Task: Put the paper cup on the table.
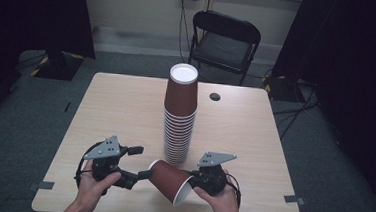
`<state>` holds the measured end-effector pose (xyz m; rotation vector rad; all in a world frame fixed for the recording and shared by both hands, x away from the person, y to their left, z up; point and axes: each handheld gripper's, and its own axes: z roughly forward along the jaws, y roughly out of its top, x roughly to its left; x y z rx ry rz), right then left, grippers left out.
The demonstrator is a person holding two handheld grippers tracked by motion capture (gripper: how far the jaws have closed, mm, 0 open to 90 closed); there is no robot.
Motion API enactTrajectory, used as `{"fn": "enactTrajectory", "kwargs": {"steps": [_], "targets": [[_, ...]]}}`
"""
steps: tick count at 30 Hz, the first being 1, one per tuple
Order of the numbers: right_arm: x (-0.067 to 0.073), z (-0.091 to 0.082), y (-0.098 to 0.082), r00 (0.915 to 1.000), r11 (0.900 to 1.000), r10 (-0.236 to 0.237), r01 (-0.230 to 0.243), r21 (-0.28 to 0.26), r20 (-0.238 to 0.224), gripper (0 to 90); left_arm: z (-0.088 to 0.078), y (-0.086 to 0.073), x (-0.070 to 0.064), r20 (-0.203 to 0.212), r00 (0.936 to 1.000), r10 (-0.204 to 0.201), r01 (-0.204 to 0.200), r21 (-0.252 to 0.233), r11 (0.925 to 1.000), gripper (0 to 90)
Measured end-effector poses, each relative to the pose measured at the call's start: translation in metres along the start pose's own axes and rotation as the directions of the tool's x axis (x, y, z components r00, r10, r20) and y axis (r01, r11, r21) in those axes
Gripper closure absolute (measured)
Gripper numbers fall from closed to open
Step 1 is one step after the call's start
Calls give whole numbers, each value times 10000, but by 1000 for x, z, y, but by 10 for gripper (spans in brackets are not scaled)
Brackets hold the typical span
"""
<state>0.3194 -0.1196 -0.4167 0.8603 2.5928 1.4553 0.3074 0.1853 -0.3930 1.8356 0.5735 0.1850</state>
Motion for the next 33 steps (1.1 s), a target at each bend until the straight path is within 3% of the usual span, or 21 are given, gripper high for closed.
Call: {"fn": "enactTrajectory", "kwargs": {"steps": [2,7,10,11,12,13,15,19,21,25,28,30,33], "targets": [[-3,-1,2,10000,9997,37,-35,257,-42,862,2,-1,-5,-94,9989,460,-457,245,9987,162],[-7,0,6,9992,9953,192,-158,957,-343,863,8,-2,-13,405,9929,1120,-1147,731,9907,161],[-8,2,7,9989,9930,152,-99,1178,-441,863,11,-3,-16,839,9880,1293,-1368,901,9865,161],[-8,2,7,9989,9930,152,-99,1178,-441,863,11,-3,-16,839,9880,1293,-1368,901,9865,158],[-8,3,8,9983,9907,131,-54,1359,-563,862,14,-4,-17,903,9849,1478,-1575,1121,9811,158],[-8,3,8,9983,9907,131,-54,1359,-563,862,14,-4,-17,903,9849,1478,-1575,1121,9811,157],[-7,5,9,9973,9868,121,-2,1618,-720,862,18,-6,-19,963,9801,1738,-1854,1286,9742,157],[-7,8,10,9957,9814,110,69,1921,-917,863,21,-8,-21,1096,9756,1902,-2039,1322,9700,174],[-7,10,10,9952,9792,132,69,2030,-973,863,24,-8,-23,1067,9673,2299,-2447,1559,9570,171],[-6,13,13,9930,9735,70,201,2278,-1176,863,30,-10,-28,1238,9547,2705,-2893,1747,9412,161],[-6,14,14,9930,9697,69,222,2435,-1179,863,34,-11,-30,1604,9439,2887,-3163,1869,9301,154],[-7,15,15,9926,9673,112,198,2527,-1206,863,37,-12,-33,1752,9345,3099,-3411,1916,9203,149],[-8,16,16,9918,9623,137,214,2713,-1269,864,40,-13,-35,1816,9281,3251,-3591,2056,9104,139]]}}
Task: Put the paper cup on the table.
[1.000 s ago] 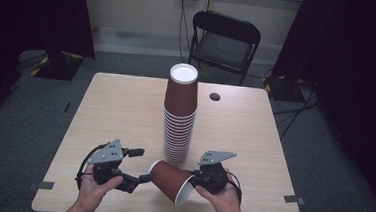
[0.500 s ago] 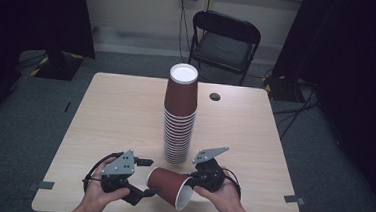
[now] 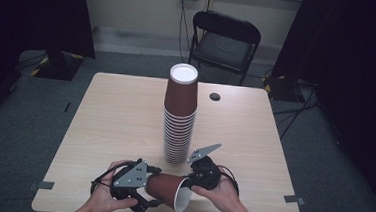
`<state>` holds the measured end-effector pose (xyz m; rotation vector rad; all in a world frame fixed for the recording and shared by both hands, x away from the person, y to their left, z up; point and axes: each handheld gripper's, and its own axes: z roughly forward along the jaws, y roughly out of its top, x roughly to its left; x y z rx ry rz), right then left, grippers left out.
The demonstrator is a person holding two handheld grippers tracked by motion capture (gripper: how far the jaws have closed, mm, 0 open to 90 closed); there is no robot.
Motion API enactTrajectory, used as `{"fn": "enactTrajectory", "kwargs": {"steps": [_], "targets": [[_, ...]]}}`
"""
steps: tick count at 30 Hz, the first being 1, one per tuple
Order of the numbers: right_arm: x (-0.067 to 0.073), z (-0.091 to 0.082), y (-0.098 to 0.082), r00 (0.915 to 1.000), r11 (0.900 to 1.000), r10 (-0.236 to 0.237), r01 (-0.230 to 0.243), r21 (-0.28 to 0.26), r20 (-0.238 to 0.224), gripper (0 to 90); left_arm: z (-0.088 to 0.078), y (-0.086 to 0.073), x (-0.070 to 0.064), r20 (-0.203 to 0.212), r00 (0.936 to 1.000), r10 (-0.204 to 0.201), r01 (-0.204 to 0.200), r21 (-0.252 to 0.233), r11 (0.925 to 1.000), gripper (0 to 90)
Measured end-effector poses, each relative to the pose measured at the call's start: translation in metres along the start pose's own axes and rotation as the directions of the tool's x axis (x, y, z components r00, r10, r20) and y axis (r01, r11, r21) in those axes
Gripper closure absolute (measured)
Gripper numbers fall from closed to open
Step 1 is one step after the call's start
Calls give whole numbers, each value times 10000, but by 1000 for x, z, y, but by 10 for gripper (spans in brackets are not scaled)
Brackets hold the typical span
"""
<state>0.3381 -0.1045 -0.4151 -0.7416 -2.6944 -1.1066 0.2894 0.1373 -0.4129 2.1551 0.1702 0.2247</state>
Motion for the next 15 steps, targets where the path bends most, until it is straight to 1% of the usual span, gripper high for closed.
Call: {"fn": "enactTrajectory", "kwargs": {"steps": [2,3,4,5,7,8,10,11,13,15], "targets": [[0,0,0,10000,10000,0,0,39,-11,864,1,0,0,35,10000,50,-50,20,10000,123],[-1,0,1,9999,9998,76,-75,158,-78,864,4,1,-1,53,9998,174,-175,170,9997,112],[-1,0,1,9999,9998,103,-101,199,-70,864,5,1,-1,69,9997,249,-250,215,9995,107],[-2,0,2,9999,9996,122,-119,239,-106,864,7,2,-1,50,9990,453,-455,254,9986,95],[-2,0,3,9997,9993,188,-182,313,-181,864,10,3,-2,40,9984,562,-564,366,9977,72],[-2,0,4,9996,9992,221,-214,342,-179,864,12,4,-4,22,9976,690,-690,446,9966,62],[-3,0,5,9993,9985,302,-292,469,-207,864,14,4,-5,24,9976,686,-686,537,9962,55],[-3,1,6,9992,9980,356,-345,532,-191,864,16,5,-4,47,9972,750,-751,583,9955,48],[-3,2,7,9985,9967,483,-467,657,-240,864,18,6,-5,129,9973,729,-736,740,9945,50],[-3,3,7,9974,9950,656,-629,777,-315,864,21,7,-4,223,9965,811,-827,865,9928,42]]}}
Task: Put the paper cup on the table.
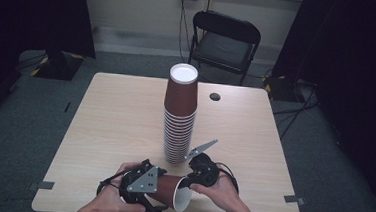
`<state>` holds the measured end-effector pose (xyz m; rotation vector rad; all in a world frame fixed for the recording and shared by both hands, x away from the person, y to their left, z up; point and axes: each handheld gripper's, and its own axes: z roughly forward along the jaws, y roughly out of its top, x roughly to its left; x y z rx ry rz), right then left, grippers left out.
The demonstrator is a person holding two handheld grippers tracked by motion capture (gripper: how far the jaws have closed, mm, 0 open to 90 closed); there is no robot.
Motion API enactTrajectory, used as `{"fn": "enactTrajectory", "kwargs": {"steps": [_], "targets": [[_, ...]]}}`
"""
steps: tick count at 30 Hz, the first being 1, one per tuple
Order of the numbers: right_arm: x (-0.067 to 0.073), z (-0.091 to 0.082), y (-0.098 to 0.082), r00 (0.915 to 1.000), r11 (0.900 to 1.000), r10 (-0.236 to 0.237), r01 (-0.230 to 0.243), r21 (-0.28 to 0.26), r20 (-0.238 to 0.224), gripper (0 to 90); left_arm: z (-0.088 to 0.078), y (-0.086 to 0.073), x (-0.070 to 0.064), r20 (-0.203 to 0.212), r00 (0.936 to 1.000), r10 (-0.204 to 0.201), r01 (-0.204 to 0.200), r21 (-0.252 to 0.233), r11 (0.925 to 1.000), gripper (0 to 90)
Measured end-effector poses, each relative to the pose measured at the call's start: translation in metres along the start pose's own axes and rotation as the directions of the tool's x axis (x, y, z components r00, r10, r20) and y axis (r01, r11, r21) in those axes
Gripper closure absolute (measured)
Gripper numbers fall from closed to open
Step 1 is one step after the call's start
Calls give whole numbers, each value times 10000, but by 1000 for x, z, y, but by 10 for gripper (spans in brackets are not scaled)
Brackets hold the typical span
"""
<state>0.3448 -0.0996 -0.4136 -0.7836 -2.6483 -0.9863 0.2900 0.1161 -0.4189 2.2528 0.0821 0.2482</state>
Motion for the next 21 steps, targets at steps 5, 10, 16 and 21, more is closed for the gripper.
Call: {"fn": "enactTrajectory", "kwargs": {"steps": [5,10,16,21], "targets": [[-1,1,4,9995,9993,294,-292,244,-100,864,6,3,-3,-89,9999,148,-146,181,9997,36],[-2,4,7,9980,9965,619,-612,576,-115,864,10,5,-4,-105,9984,559,-555,342,9979,47],[-2,9,13,9952,9900,960,-938,1051,-168,863,15,8,-7,-131,9963,854,-849,362,9957,52],[-1,11,17,9921,9860,1249,-1227,1130,-129,861,16,9,-8,-311,9938,1068,-1055,410,9936,57]]}}
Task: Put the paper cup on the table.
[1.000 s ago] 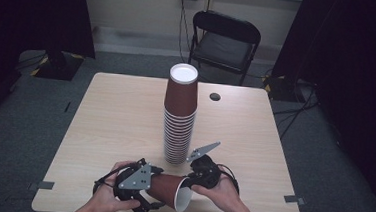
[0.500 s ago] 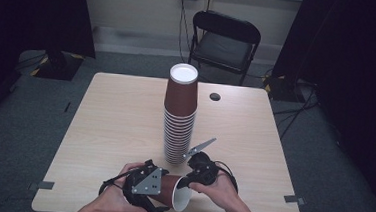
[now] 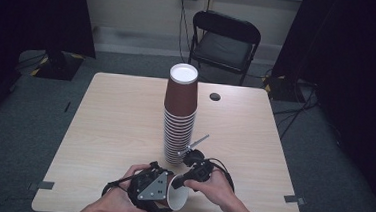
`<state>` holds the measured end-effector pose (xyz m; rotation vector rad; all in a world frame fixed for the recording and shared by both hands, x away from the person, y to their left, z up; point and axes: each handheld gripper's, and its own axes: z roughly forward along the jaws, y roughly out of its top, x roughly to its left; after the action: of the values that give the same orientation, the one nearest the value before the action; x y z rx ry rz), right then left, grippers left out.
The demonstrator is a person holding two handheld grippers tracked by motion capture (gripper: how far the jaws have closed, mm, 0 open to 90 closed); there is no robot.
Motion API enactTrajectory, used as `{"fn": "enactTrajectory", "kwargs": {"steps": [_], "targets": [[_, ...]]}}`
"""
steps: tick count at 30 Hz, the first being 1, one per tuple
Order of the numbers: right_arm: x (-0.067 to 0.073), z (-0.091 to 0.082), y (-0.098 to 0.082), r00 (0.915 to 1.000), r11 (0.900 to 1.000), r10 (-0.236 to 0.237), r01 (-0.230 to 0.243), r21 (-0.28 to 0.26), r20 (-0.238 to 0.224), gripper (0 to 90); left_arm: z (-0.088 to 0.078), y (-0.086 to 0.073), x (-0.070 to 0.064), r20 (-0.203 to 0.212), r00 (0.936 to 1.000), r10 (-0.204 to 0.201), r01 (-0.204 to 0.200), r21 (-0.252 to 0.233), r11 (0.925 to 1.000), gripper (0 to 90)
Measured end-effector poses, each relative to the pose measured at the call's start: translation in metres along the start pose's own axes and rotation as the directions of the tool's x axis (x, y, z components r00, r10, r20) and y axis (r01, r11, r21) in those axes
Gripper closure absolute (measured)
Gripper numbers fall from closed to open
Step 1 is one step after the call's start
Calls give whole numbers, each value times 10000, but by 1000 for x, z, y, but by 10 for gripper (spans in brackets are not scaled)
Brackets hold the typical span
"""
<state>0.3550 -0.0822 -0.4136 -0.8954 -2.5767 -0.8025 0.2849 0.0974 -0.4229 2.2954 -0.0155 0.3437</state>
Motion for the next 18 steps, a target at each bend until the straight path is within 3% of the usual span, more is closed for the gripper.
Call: {"fn": "enactTrajectory", "kwargs": {"steps": [4,11,17,18], "targets": [[-1,2,3,9999,9999,135,-135,89,-9,859,0,1,0,-42,10000,-11,10,-310,9995,59],[1,5,7,9996,9996,270,-270,99,13,857,1,3,-3,-322,9993,179,-193,-443,9988,61],[1,7,7,9993,9991,380,-381,178,48,856,4,4,-5,-400,9990,217,-229,-288,9993,57],[1,7,7,9991,9990,410,-411,182,52,854,5,4,-5,-466,9981,399,-408,-196,9990,56]]}}
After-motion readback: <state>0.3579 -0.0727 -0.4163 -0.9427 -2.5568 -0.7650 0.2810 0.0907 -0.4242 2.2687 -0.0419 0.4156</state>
